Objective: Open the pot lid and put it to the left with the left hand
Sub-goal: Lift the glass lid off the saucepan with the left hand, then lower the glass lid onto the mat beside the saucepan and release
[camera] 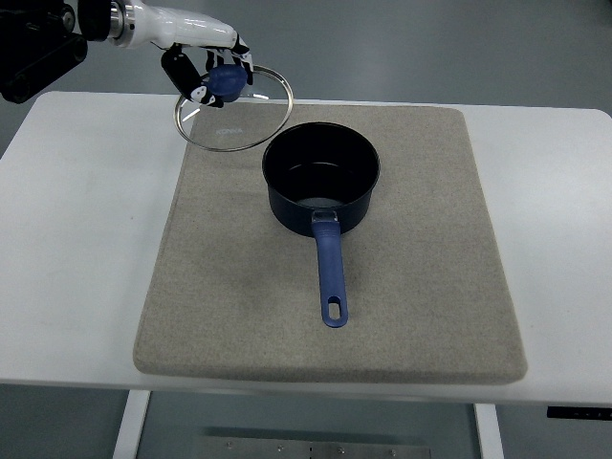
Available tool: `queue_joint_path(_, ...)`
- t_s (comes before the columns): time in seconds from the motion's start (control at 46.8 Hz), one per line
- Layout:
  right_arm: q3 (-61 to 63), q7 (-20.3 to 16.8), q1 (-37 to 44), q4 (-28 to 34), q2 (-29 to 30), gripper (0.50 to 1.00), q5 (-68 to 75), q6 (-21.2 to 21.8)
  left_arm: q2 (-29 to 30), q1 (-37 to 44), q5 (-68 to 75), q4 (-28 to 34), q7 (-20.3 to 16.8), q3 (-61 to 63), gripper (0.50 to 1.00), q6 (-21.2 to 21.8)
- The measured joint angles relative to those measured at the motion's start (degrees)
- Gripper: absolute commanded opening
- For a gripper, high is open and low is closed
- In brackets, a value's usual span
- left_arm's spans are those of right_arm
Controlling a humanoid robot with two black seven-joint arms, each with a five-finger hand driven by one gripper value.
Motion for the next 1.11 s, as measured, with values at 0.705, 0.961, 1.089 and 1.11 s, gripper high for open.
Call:
queue_joint_path(0.705,-0.01,0.02,0.01,-0.03,0.0,0.917,0.0,0.0,-4.03,11.46,-0.77,6.73,0.0,-0.11,0.797,0.61)
queue_joint_path(0.961,-0.02,-0.02,0.0,-0.03,0.0,0.917,0.0,0.0,-5.69,12.61,-2.7,6.85,0.0,-0.41,0.966,1.99)
queue_joint_path(1.089,-0.01,0.01,0.01,0.01,0.0,0.917,0.0,0.0,-5.81,12.84,-6.32,6.68,0.0,-0.48,0.99,3.03)
queue_joint_path(1.11,-0.01,0.01,0.0,0.01,0.0,0.917,0.0,0.0,-5.81,12.82,-7.23,6.59,0.0,-0.6,0.99,3.05)
